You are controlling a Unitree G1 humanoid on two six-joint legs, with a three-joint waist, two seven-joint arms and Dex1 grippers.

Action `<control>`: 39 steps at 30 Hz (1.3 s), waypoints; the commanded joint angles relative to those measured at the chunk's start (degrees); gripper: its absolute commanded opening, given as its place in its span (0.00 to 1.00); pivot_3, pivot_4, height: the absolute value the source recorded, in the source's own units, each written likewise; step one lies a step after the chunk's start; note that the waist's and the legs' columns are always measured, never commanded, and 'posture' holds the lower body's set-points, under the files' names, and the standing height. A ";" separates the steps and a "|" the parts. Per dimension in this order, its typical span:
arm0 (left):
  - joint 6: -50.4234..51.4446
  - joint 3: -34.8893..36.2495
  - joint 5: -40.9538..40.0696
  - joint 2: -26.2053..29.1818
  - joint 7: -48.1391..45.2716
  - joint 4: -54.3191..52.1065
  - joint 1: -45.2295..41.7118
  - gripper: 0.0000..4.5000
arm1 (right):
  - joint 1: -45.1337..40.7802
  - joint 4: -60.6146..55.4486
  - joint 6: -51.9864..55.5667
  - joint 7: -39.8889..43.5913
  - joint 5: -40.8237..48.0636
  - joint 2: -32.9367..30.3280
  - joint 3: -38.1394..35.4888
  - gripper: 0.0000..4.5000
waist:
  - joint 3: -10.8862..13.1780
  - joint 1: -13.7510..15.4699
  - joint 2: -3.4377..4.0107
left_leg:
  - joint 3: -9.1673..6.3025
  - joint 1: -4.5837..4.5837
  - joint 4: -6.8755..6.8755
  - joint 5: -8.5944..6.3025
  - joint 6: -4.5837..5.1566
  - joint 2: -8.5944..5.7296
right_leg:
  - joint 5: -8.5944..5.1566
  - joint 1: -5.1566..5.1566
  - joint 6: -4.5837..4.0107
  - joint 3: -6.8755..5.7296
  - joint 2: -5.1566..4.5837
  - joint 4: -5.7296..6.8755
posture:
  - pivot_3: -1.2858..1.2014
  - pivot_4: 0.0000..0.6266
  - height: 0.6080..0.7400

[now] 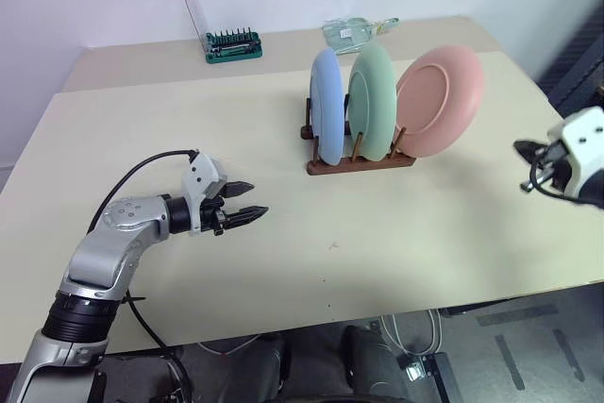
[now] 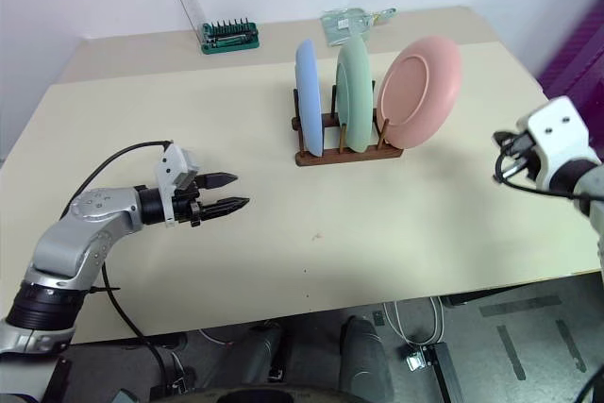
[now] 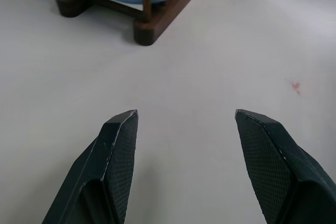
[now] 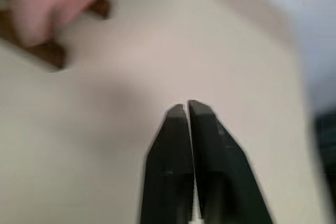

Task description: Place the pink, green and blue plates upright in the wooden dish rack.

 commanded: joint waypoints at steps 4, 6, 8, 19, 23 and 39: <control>0.34 0.77 -0.77 0.33 0.38 -3.78 1.45 0.67 | -13.03 9.09 -10.43 5.21 -4.49 0.68 7.11 0.01 | 0.02 -0.20 0.04 | 0.02 -0.01 -0.02 0.01 -0.01 0.00 | 0.00 -0.02 0.00 0.02 -0.01 -0.01 | 0.52 0.24 1.00; 0.20 0.61 -0.66 -0.07 0.81 -3.77 1.41 0.67 | -14.05 8.55 -11.90 6.45 -4.75 1.27 8.21 0.01 | 0.02 -0.03 0.04 | 0.00 -0.01 -0.03 0.00 -0.01 0.03 | 0.00 -0.02 0.00 0.01 0.01 -0.01 | 0.52 0.24 1.00; -0.01 0.27 -0.54 -0.55 1.28 -3.79 1.40 0.67 | -14.39 6.96 -11.97 7.54 -3.90 2.14 8.38 0.01 | 0.02 0.22 0.03 | 0.00 -0.03 -0.02 0.00 -0.01 0.01 | 0.00 -0.01 0.00 0.01 0.00 -0.03 | 0.52 0.24 1.00; -0.67 -0.89 -0.07 -2.50 1.92 -3.42 0.93 0.67 | -8.41 -4.72 -8.30 11.19 -0.48 2.20 4.55 0.01 | 0.02 0.27 0.04 | -0.05 -0.04 0.02 0.00 -0.01 -0.02 | 0.00 -0.01 0.00 -0.01 -0.02 -0.01 | 0.52 0.24 1.00; -1.01 -1.49 0.37 -2.83 1.95 -2.83 0.29 0.67 | -6.69 -4.32 -5.97 9.51 -1.91 2.00 3.52 0.01 | 0.01 0.18 0.04 | -0.05 -0.04 0.03 0.00 -0.01 -0.02 | 0.00 -0.01 0.00 0.00 -0.02 0.00 | 0.52 0.24 1.00; -6.67 3.99 4.23 1.06 3.52 5.40 4.10 0.67 | 15.94 -10.10 -2.96 10.93 2.62 5.16 -7.59 0.01 | -0.02 -0.11 0.09 | -0.03 0.03 0.01 0.00 -0.01 0.00 | 0.00 0.02 -0.01 0.04 0.02 0.02 | 0.52 0.24 1.00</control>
